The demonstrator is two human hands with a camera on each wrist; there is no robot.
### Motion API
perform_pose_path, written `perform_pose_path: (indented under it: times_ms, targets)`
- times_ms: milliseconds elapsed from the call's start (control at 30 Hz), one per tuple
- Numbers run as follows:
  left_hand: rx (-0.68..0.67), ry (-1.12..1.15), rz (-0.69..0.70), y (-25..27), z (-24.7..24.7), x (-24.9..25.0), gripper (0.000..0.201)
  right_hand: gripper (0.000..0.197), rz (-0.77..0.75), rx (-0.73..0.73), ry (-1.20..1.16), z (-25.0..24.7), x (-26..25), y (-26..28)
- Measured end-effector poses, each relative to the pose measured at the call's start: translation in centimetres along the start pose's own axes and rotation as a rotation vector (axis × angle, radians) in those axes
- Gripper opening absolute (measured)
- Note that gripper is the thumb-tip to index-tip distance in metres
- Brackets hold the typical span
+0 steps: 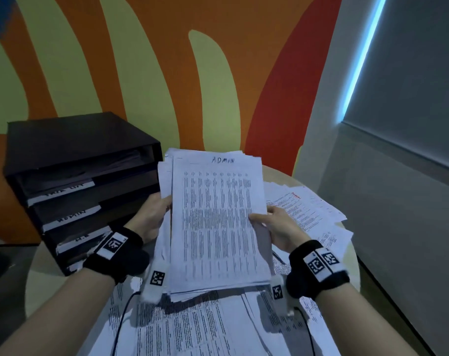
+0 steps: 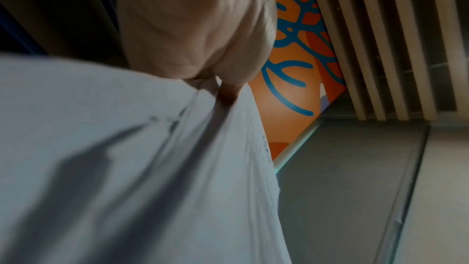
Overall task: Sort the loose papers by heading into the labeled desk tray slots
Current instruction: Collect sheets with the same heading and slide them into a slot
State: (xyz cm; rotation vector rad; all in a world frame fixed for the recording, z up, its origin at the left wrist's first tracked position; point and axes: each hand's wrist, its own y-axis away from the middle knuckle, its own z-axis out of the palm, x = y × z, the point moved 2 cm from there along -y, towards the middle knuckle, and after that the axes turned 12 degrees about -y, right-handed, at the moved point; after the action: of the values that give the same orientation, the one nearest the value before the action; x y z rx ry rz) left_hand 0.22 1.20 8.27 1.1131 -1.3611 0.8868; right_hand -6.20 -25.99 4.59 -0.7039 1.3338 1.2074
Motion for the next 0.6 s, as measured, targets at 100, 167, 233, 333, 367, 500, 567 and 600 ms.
perform_pose_path:
  times_ms: [100,167,233,333,367,500,567,600]
  targets:
    - [-0.019,0.175,0.005,0.4,0.8,0.3,0.067,0.021,-0.070,0.057,0.080,0.9,-0.2,0.2]
    - [-0.019,0.169,0.088,0.5,1.0,0.8,0.081,0.016,-0.198,0.094,0.102,1.5,-1.2,1.0]
    - [0.026,0.061,0.213,0.7,1.3,1.8,0.063,0.021,-0.358,0.092,0.116,2.3,-2.7,2.3]
    - [0.136,-0.013,0.380,0.8,1.5,4.0,0.032,0.022,-0.558,0.044,0.048,3.5,-5.1,4.4]
    - [0.159,-0.006,0.415,1.0,1.5,4.8,0.023,0.021,-0.596,0.033,0.027,3.8,-5.7,4.8]
    - [0.179,0.065,0.466,1.4,0.8,5.9,0.025,0.028,-0.631,0.004,-0.002,4.0,-6.4,5.2]
    - [0.123,0.021,0.454,1.7,0.7,5.1,0.038,0.039,-0.594,-0.026,0.027,3.9,-5.8,5.0]
    - [0.095,-0.005,0.421,1.6,0.6,4.4,0.038,0.043,-0.566,-0.040,0.050,3.9,-5.4,4.8]
